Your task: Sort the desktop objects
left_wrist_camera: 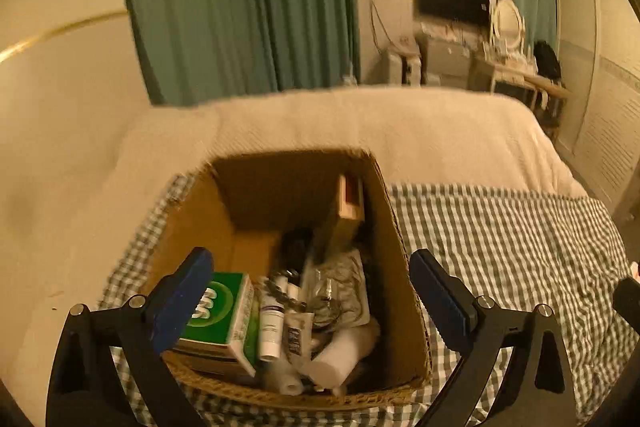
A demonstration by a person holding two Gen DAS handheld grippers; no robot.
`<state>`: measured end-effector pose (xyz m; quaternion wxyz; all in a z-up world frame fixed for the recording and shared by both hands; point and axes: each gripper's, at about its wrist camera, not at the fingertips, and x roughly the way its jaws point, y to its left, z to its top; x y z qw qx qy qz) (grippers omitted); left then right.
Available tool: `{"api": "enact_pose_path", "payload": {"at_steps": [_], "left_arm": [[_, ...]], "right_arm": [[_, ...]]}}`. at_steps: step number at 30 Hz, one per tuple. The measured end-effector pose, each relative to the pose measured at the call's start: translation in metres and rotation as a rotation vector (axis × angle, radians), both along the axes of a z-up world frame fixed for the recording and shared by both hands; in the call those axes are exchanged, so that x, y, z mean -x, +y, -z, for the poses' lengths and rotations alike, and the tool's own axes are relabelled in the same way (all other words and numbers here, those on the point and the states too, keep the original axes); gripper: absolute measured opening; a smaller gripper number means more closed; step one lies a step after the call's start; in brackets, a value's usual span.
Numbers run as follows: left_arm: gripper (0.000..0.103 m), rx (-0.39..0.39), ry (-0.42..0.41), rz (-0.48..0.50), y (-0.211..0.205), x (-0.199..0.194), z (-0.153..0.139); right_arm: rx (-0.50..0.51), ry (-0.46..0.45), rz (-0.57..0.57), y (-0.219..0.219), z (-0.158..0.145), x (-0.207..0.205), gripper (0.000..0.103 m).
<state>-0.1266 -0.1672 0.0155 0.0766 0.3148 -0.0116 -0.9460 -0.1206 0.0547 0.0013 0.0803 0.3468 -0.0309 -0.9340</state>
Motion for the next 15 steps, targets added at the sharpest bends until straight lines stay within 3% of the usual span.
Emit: {"api": "enact_pose_path", "payload": {"at_steps": [3, 10, 15], "left_arm": [[0.101, -0.064, 0.017, 0.040, 0.009, -0.020, -0.007], [0.103, -0.136, 0.036, -0.038, 0.017, -0.092, -0.005], [0.103, -0.133, 0.056, -0.038, 0.038, -0.127, 0.010]], "right_arm": [[0.044, 0.019, 0.047, 0.003, -0.001, -0.010, 0.099], [0.038, 0.037, 0.117, 0.030, -0.005, -0.046, 0.103], [0.001, 0.055, 0.142, 0.043, 0.015, -0.077, 0.103]]}}
